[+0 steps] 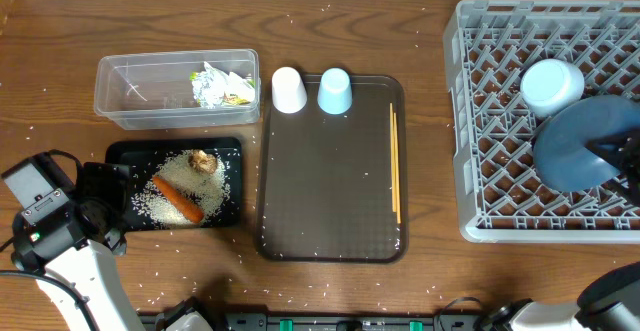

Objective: Sort waste into correct bins and load items into the dishwasher rack
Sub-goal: 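Release the blue plate and lift the right gripper out of the rack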

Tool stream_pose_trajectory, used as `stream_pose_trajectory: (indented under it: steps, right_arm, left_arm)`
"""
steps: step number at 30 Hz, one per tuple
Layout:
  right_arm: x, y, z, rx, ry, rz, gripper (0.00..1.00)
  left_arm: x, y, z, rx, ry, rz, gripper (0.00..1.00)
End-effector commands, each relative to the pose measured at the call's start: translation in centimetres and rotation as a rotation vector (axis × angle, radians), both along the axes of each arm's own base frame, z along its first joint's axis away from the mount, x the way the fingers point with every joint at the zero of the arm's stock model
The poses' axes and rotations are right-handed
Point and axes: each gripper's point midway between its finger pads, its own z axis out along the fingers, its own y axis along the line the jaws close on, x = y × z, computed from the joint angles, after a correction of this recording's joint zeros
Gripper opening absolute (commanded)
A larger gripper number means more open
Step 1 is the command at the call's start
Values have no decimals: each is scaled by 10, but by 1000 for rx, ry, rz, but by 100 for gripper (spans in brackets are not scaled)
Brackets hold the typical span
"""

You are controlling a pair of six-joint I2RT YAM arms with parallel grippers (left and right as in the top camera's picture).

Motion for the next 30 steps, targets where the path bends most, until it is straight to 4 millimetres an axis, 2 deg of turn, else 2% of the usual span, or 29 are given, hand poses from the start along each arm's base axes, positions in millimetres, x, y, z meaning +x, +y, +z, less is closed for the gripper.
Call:
stream_pose_trajectory:
  steps: [1, 5, 6, 7, 8, 14, 20, 26, 30]
  right_arm:
    - [-11, -7, 20, -96, 43, -62, 59]
    - [-17, 0, 44, -141, 3, -64, 60]
    - [-18, 1, 50, -157, -10, -65, 65]
    - [-20, 3, 58, -177, -24, -67, 74]
    - [-21, 5, 66, -196, -40, -68, 99]
    - [-31, 13, 99, -304, -113, -78, 99]
    - [-33, 32, 112, -345, -161, -35, 99]
    - [-21, 66, 116, -333, -204, 98, 99]
    - [-13, 97, 118, -316, -238, 220, 99]
  left_arm:
    - [-1, 4, 4, 23, 3, -1, 98]
    - [-1, 4, 4, 23, 3, -1, 98]
    - [-1, 4, 4, 23, 3, -1, 98]
    - [-1, 4, 4, 23, 3, -1, 98]
    - [-1, 4, 4, 23, 3, -1, 98]
    - [-1, 4, 4, 23, 3, -1, 98]
    - [-1, 4, 4, 23, 3, -1, 98]
    - [-1, 4, 4, 23, 3, -1, 98]
    - [-1, 4, 4, 23, 3, -1, 98]
